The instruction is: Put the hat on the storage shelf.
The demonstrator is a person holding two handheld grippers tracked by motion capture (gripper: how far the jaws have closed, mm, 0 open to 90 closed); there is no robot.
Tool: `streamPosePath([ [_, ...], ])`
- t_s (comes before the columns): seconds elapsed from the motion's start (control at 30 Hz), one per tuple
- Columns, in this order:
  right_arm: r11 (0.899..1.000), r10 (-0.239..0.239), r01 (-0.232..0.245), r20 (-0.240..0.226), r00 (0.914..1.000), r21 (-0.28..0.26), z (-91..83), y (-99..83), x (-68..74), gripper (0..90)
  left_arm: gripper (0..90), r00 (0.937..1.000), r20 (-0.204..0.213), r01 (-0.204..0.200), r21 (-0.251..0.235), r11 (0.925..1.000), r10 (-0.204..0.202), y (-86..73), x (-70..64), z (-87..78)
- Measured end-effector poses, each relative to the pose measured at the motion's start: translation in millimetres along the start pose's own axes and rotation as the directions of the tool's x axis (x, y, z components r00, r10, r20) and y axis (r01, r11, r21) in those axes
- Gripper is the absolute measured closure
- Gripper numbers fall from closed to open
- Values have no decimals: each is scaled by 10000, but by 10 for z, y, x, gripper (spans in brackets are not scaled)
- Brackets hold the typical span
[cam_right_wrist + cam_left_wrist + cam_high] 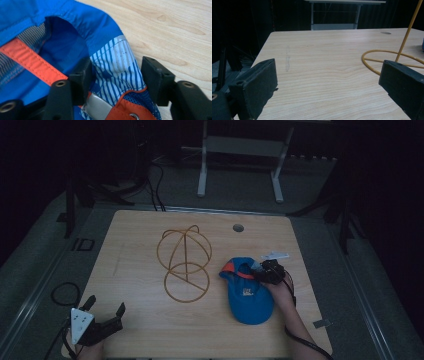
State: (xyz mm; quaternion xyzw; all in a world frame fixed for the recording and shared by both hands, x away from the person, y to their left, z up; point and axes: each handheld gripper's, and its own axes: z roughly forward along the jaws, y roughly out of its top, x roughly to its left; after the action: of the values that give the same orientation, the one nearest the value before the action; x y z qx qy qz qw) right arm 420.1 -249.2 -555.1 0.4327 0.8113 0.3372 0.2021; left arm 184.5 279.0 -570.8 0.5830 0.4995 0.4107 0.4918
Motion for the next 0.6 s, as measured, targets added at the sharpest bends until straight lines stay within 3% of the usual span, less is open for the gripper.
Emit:
streamPosePath([
  [0.07,9986,-495,494,54,9988,177,10,-24,24,540,23,10000,-19,12,-6,10000,-12,0,0,2],
  [0.13,9985,-525,525,-27,9986,158,6,-26,25,603,23,10000,-19,40,-19,10000,-40,-2,0,2],
  [0.27,9963,-836,839,-131,9964,206,-4,-27,67,813,23,10000,-8,70,-65,10000,-70,-1,-2,-2],
  [0.43,9952,-937,938,-24,9956,291,-6,-18,107,848,23,9999,-87,113,-100,9999,-114,0,-8,0],
  [0.6,9988,-493,493,94,9987,1,-84,-2,107,865,23,9997,-245,88,-48,9999,-89,20,-18,-6],
])
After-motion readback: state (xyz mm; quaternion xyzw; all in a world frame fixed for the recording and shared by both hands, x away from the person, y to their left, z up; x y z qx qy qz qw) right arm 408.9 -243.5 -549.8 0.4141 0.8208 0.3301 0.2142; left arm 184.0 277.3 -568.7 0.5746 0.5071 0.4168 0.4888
